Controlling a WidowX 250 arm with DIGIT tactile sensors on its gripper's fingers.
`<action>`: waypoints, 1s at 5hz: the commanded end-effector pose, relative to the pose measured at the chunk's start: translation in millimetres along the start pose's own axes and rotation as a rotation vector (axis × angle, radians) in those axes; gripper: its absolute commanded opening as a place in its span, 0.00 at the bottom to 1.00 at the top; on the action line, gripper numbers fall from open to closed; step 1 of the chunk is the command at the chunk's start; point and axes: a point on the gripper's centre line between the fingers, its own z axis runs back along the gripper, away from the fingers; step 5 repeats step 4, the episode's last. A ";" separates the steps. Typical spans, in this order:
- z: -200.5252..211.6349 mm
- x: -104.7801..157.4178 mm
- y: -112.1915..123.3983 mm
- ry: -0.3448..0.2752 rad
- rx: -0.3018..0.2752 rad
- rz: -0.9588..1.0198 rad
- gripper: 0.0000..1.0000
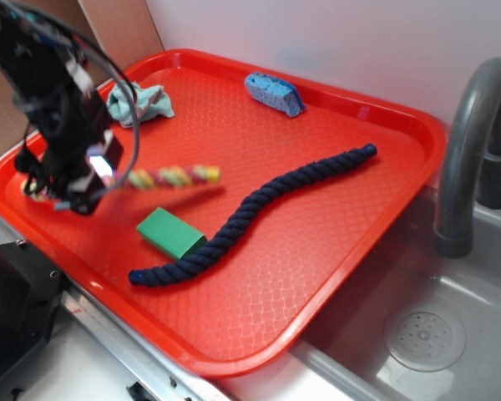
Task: Grab the multicolored rope.
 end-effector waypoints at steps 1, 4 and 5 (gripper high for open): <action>87.8 26.7 31.1 0.099 -0.059 0.468 0.00; 136.7 17.1 60.0 0.063 -0.117 1.037 0.00; 136.7 17.1 60.0 0.063 -0.117 1.037 0.00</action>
